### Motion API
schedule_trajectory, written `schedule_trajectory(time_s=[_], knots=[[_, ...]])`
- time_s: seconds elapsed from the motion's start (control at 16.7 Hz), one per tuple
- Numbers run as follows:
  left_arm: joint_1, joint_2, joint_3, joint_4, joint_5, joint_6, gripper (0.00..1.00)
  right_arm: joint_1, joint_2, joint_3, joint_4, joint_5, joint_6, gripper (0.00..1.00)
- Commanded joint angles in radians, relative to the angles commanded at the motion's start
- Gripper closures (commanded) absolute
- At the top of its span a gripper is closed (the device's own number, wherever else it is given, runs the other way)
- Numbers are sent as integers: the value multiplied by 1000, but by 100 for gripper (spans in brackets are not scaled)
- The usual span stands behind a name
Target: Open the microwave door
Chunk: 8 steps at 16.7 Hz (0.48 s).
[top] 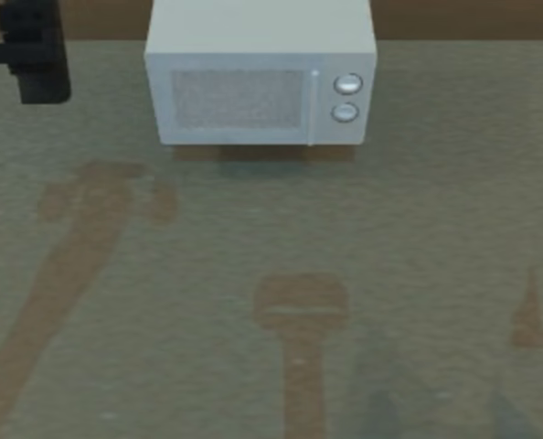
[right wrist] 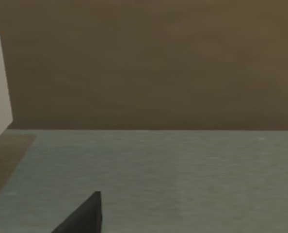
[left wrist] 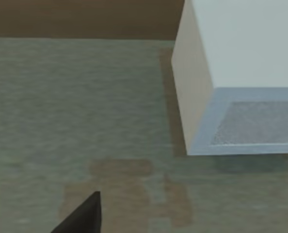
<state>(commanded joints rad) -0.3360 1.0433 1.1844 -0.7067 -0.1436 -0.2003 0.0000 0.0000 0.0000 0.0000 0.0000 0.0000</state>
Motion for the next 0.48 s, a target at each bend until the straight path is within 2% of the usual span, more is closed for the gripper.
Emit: schedule_trajectory(time_s=[0.48], knots=[[-217,669,948,-299,-86,-264,0,0,0,0,0,0,0,0]])
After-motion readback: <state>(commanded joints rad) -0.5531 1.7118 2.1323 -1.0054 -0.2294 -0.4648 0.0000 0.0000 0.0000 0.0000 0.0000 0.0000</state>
